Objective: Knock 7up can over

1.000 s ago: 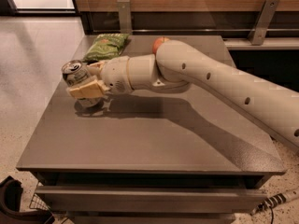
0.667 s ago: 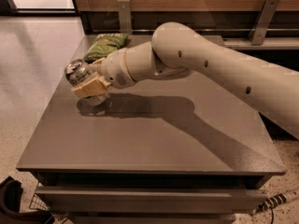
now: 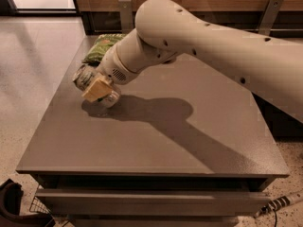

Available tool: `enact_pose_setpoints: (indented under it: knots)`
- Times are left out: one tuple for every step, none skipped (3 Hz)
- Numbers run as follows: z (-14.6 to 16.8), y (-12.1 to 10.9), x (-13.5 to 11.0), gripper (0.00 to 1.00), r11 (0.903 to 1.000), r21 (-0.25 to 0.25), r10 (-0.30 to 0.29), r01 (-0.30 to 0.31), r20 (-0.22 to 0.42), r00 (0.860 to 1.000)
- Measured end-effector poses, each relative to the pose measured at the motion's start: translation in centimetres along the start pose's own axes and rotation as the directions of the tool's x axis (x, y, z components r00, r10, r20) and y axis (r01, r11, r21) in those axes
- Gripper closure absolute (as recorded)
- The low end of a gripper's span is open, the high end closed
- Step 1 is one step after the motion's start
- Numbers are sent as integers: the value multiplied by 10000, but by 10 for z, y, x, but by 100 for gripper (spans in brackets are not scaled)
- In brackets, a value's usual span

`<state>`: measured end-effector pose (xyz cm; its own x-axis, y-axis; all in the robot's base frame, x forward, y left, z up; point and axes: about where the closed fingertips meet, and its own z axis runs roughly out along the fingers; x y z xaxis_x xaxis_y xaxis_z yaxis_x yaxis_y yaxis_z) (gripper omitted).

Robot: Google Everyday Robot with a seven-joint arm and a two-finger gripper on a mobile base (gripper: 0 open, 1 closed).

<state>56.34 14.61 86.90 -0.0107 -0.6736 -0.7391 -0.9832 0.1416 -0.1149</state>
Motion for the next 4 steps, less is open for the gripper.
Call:
enact_pose_setpoints:
  knots:
    - [-5, 2, 9, 100, 9994, 310, -127, 167, -1237, 9922]
    - [-15, 3, 14, 100, 9964, 657, -342, 536, -2669, 9631]
    - [-15, 4, 15, 100, 9953, 684, -435, 681, -3110, 9494]
    - [11, 13, 21, 100, 9974, 143, -618, 708, -3404, 9382]
